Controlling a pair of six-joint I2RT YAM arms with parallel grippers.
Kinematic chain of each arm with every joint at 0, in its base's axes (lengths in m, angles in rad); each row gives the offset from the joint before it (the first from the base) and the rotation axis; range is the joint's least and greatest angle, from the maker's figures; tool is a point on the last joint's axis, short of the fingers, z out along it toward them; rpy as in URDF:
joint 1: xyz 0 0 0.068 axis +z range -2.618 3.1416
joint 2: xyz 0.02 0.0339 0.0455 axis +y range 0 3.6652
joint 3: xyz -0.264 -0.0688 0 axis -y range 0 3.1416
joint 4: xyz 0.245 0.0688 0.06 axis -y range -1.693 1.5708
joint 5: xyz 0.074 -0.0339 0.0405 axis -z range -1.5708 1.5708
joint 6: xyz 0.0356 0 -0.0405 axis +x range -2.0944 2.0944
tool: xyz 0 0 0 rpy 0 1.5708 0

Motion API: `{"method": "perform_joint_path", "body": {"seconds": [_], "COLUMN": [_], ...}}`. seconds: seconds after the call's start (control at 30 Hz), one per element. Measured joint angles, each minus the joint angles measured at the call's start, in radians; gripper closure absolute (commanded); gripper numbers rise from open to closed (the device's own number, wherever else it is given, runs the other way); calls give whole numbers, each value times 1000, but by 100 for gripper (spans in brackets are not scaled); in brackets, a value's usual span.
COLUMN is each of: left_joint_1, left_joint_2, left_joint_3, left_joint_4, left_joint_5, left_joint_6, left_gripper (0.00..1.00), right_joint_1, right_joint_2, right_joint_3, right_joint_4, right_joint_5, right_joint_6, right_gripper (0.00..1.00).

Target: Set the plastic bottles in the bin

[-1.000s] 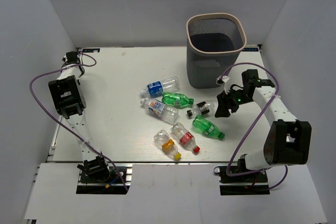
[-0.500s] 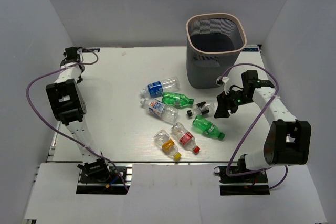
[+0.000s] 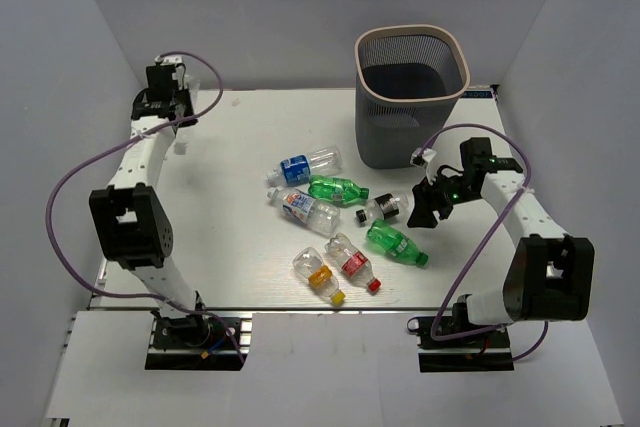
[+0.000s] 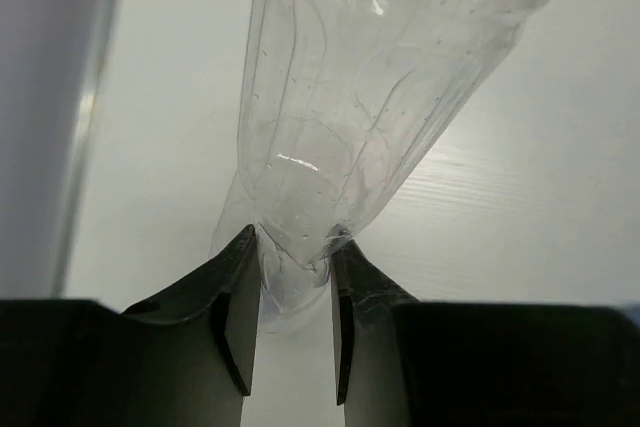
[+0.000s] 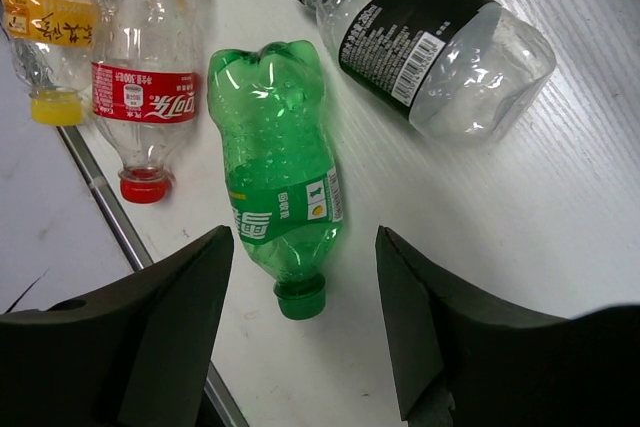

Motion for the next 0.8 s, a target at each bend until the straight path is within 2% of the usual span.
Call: {"method": "perform_joint_path", "body": {"seconds": [0.23,0.43,0.63,0.8], "left_joint_1": [-160,-291,-357,-395], "left_joint_2": [-144,-149,-62,-23], "left_joint_3": [-29,2,260,346], "left_joint_4": [140,270,383,544], "left_joint_5": [362,566,669,715], "left_joint_6": [-144,-265,-374,-497], "left_gripper": [100,100,100,100], "right_joint_1": [3,6,6,6], "right_joint_2": [-51,-108,-146,-195], "right_joint_3": [-57,-112,-159,-195], "right_joint_4": [43,83,108,133], "right_joint_5": [1,1,1,1], "right_joint_6": [1,1,4,13], "right_gripper": [35,35,35,35]}}
